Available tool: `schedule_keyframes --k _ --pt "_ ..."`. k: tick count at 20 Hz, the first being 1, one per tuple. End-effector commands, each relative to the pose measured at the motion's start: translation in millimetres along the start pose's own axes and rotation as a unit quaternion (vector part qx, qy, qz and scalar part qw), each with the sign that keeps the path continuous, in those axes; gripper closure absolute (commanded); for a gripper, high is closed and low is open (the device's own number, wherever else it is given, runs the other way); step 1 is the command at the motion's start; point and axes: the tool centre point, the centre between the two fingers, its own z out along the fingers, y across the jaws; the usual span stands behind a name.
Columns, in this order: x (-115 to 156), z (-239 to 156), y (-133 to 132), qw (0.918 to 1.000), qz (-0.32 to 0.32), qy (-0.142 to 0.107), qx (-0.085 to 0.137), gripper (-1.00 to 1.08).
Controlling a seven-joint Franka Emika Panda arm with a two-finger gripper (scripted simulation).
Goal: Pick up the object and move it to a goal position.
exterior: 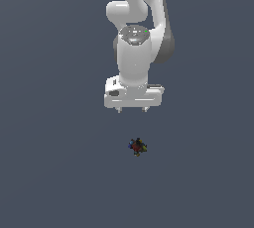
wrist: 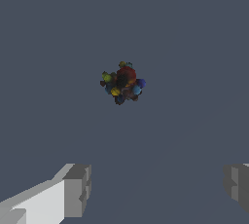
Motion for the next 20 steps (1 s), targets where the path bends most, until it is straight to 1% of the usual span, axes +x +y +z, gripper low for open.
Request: schedule_keyframes --k 1,4,9,11,16,20 --pt "0.0 0.0 0.0 1.0000 0.000 0.000 0.000 -0.92" --pt "0.1 0.3 -4.8 1.0000 -0.002 0.000 0.002 -0.92" --pt "-0.7 0.9 -27.6 0.9999 -0.011 0.001 0.011 -0.92" --pt "-1.5 0.5 -32.5 0.9999 -0.012 0.001 0.013 -0.92" --pt "-0.9 1.0 -31.5 0.9998 -0.013 0.001 0.012 -0.92" --pt "3.9 5.2 -31.7 0.9995 -0.028 -0.001 0.011 -0.92"
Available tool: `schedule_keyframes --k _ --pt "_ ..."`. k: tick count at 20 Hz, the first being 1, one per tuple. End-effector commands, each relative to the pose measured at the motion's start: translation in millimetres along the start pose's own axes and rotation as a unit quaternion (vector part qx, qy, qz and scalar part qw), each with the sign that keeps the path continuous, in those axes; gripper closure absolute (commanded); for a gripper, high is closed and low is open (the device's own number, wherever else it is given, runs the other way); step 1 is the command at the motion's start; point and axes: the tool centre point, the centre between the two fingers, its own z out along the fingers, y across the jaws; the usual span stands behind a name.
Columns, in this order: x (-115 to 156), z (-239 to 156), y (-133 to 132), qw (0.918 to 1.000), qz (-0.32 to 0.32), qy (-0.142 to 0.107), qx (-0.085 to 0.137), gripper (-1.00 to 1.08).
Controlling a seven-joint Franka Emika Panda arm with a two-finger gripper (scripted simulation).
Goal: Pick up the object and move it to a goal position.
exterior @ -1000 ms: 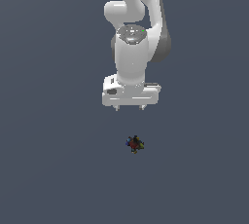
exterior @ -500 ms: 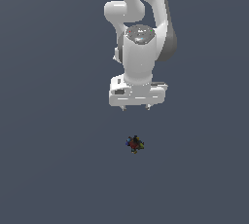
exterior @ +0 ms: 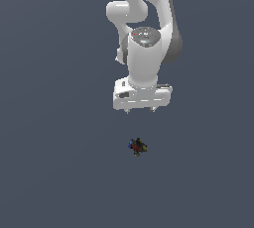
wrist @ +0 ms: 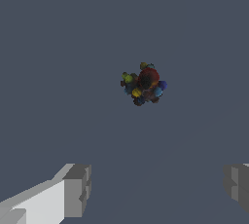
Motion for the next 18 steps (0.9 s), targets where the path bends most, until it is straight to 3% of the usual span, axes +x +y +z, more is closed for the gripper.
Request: schedule_keyframes --k 1,10,18 --pt "3.5 3.5 -0.1 0.9999 -0.012 -0.001 -0.001 -0.92" --pt "28.1 28.6 2.2 0.9955 -0.094 -0.009 -0.006 -0.92" --pt "57.4 67.5 7.1 0.9787 -0.204 -0.020 -0.008 -0.92"
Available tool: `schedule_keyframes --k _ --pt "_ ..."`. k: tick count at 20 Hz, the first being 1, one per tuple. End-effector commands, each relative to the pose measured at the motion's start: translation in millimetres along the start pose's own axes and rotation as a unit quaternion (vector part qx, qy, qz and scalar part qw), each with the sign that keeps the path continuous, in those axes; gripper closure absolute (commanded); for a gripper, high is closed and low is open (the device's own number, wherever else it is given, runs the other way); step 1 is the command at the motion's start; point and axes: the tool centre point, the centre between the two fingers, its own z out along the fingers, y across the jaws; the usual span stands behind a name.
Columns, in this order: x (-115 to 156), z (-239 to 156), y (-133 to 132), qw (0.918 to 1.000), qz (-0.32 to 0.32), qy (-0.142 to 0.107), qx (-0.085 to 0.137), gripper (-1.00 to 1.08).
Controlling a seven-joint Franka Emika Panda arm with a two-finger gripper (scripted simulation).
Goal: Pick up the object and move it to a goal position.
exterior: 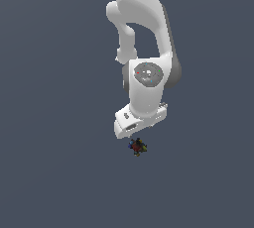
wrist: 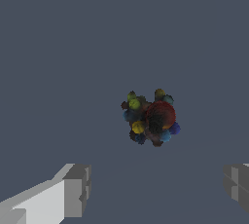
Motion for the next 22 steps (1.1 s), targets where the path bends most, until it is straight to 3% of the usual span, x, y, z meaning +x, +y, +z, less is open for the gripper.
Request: schedule_keyframes --k 1,11,22 --pt "7.4 12.0 4.5 0.9994 -0.034 -0.003 0.000 -0.92" --pt "22.6 43.4 15.8 0.9935 -0.113 -0.010 0.001 -0.92" --pt "23.9 55.1 17.3 0.9922 -0.124 -0.011 0.001 -0.92"
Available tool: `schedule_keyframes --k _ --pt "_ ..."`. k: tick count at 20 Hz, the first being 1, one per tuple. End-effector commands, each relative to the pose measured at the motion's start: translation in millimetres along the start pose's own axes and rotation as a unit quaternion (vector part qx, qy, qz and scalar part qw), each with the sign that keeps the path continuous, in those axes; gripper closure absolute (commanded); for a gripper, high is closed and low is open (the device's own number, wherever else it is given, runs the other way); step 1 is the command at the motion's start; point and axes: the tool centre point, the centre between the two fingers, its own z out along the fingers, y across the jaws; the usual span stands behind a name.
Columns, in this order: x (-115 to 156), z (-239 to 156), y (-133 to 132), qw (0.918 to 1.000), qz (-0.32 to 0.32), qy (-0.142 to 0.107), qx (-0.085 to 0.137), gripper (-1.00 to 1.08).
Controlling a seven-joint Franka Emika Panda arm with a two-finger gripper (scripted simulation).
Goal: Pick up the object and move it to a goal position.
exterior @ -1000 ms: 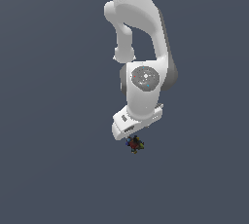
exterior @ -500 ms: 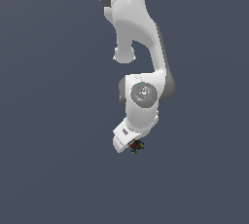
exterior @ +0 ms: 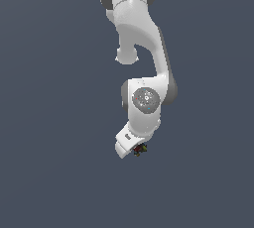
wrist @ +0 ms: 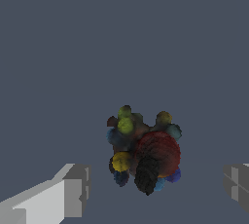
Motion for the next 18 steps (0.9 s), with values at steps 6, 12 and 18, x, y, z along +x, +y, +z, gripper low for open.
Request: schedule_keyframes --k 6,12,18 --pt "-0.7 35.5 -1.0 1.0000 -0.002 0.000 0.000 -0.92" --pt "-0.2 48.5 -0.2 1.0000 -0.002 0.000 0.000 -0.92" --pt "0.3 47.4 0.0 1.0000 -0.002 0.000 0.000 1.08"
